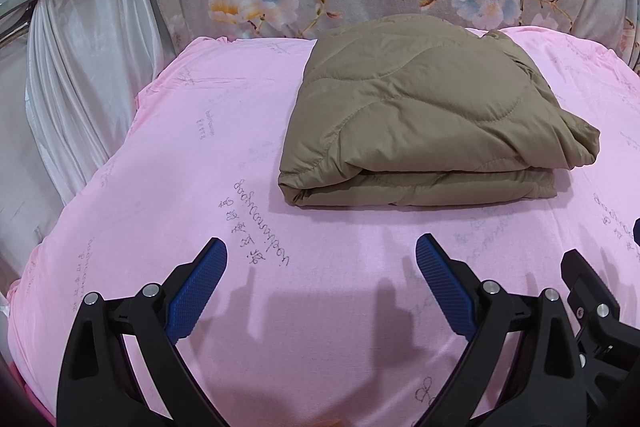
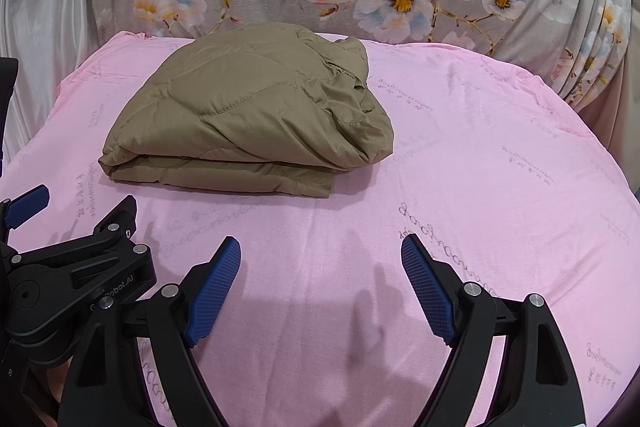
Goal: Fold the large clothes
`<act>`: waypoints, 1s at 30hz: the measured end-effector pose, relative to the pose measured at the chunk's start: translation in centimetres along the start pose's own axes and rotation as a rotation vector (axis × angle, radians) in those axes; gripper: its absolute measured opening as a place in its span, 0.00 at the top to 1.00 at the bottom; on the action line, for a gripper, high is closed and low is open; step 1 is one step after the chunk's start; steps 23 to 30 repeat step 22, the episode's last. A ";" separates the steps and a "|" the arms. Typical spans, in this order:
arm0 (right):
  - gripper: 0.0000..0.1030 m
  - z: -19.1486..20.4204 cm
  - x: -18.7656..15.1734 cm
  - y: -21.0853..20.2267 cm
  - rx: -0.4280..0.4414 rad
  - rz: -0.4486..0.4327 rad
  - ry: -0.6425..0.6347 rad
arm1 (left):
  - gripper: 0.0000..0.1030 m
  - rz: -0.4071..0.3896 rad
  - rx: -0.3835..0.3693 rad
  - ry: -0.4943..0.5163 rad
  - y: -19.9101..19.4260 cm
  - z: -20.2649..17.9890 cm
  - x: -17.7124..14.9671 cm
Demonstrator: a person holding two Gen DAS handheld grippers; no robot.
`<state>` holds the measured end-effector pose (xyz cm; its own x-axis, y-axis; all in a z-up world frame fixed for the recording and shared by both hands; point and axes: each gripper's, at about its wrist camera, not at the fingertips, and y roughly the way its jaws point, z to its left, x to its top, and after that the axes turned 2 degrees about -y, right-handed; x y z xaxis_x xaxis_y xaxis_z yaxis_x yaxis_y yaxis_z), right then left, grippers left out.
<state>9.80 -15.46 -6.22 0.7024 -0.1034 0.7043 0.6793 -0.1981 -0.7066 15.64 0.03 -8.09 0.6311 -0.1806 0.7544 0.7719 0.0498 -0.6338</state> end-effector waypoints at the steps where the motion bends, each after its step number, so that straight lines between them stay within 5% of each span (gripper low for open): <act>1: 0.22 0.0 0.0 0.0 0.001 0.000 0.000 | 0.10 0.000 -0.001 0.000 0.0 0.0 0.0; 30: 0.22 -0.6 0.1 0.0 -0.002 -0.002 -0.004 | 0.11 0.000 -0.004 0.003 0.0 0.0 0.0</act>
